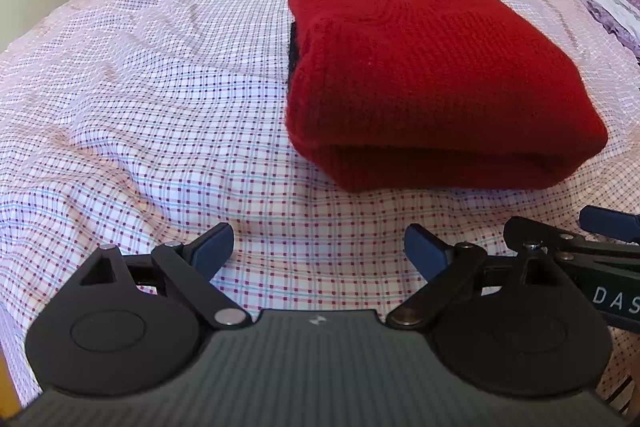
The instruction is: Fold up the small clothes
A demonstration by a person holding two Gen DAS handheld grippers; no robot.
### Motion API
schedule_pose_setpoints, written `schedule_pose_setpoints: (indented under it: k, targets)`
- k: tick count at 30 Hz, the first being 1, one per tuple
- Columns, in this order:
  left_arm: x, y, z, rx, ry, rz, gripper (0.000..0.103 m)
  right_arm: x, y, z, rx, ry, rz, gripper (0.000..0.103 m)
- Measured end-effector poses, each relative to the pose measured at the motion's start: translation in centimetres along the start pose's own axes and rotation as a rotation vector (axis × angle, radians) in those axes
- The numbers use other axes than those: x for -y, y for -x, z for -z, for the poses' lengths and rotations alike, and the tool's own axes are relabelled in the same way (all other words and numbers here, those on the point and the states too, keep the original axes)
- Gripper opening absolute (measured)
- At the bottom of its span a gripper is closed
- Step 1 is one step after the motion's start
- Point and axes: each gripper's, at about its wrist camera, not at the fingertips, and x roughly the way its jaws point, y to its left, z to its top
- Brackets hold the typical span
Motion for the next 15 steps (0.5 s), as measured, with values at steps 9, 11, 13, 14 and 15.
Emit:
schedule_pose_setpoints:
  k: [9,11,13,14,15]
  targets:
    - [-0.06,0.82,0.38,0.010,0.001,0.000,0.095,-0.08,0.27,-0.01,0.004,-0.004,0.002,0.085]
    - [0.02,0.91,0.43,0.011,-0.001,-0.002,0.095,0.03,0.26,-0.02,0.005,-0.005,0.002,0.085]
    - [0.10,0.97,0.48,0.011,-0.002,-0.004,0.095,0.02,0.27,-0.02,0.006,-0.005,0.002,0.085]
    - [0.13,0.95,0.50,0.011,-0.002,-0.004,0.095,0.05,0.29,0.00,0.007,-0.006,0.002,0.085]
    - [0.12,0.94,0.49,0.010,-0.003,-0.004,0.095,0.05,0.31,0.00,0.007,-0.007,0.001,0.085]
